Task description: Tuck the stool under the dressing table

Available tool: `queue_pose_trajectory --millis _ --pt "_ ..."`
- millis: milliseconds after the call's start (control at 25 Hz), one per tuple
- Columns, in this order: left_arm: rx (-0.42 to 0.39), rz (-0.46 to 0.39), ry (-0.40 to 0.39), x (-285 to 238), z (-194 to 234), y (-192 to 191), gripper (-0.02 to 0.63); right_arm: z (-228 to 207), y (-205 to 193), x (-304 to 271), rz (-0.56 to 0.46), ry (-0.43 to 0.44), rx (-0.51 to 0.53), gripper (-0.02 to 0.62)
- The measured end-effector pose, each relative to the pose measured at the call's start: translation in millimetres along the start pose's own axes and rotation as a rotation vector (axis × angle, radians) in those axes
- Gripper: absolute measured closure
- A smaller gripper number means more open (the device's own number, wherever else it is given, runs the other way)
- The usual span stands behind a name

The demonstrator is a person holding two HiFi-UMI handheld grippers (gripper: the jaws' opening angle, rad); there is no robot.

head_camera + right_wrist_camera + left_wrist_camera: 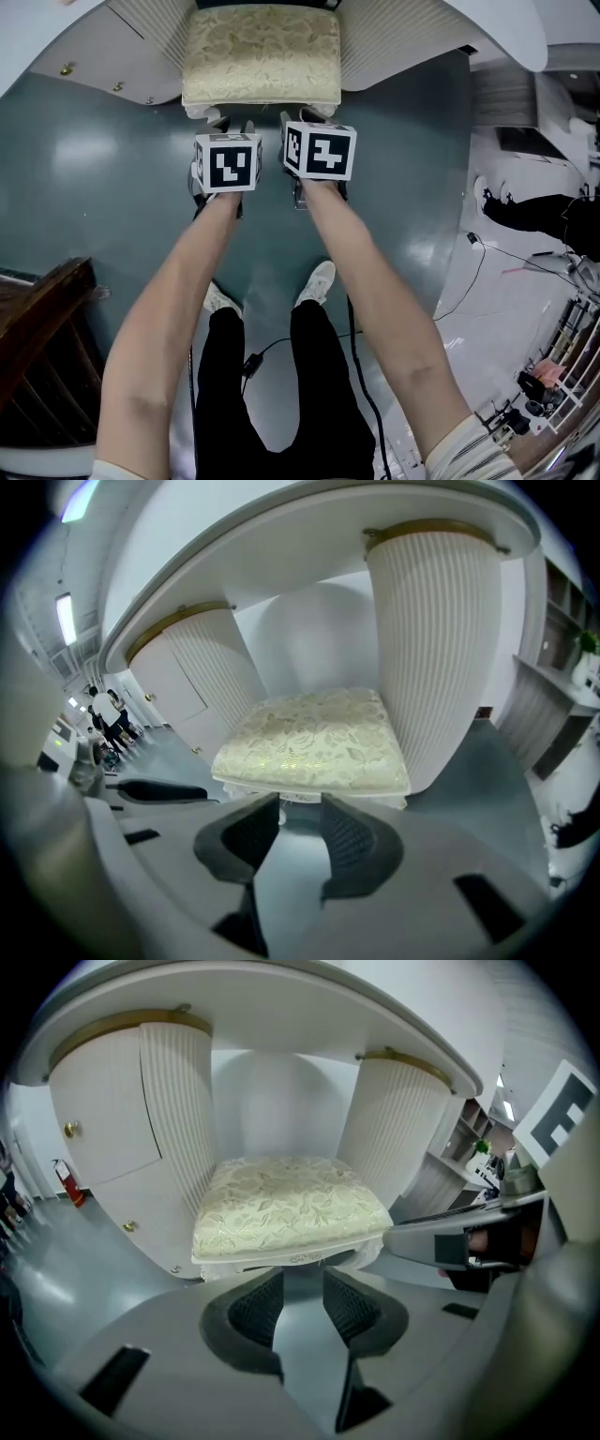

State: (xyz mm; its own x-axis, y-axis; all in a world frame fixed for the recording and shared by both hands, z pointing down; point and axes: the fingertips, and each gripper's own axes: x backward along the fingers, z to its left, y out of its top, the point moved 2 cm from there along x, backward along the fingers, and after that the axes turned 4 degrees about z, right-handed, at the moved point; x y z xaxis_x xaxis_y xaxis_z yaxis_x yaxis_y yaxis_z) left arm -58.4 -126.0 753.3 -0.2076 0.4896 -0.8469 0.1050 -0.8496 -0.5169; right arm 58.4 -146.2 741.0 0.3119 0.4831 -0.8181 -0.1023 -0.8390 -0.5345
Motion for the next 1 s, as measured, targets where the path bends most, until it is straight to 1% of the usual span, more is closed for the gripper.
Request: queue_pose_trajectory --millis 160,280,360,480,520,760,880,1000 --pt "-0.004 -0.01 -0.028 21 -15 -2 0.489 9 -1 20 -0.016 0.013 0.001 0.472" --pt "0.024 -0.006 -0.059 36 -23 -9 0.514 15 -6 35 -0.024 0.025 0.008 0.492" --pt "0.034 -0.003 -0.072 45 -24 -15 0.529 19 -12 43 -0.023 0.033 0.023 0.504" --pt "0.055 -0.012 -0.072 58 -17 -21 0.549 24 -20 54 -0.028 0.045 0.03 0.542" --pt "0.06 -0.013 -0.072 63 -16 -23 0.555 25 -23 58 -0.03 0.048 0.03 0.546" --pt "0.033 -0.017 -0.079 93 -17 -29 0.596 43 -33 80 -0.051 0.078 0.065 0.581" --pt "0.021 -0.028 -0.085 112 -26 -35 0.6 53 -36 95 -0.062 0.101 0.068 0.581" --pt "0.017 -0.032 -0.088 128 -37 -46 0.6 64 -45 114 -0.055 0.131 0.103 0.583"
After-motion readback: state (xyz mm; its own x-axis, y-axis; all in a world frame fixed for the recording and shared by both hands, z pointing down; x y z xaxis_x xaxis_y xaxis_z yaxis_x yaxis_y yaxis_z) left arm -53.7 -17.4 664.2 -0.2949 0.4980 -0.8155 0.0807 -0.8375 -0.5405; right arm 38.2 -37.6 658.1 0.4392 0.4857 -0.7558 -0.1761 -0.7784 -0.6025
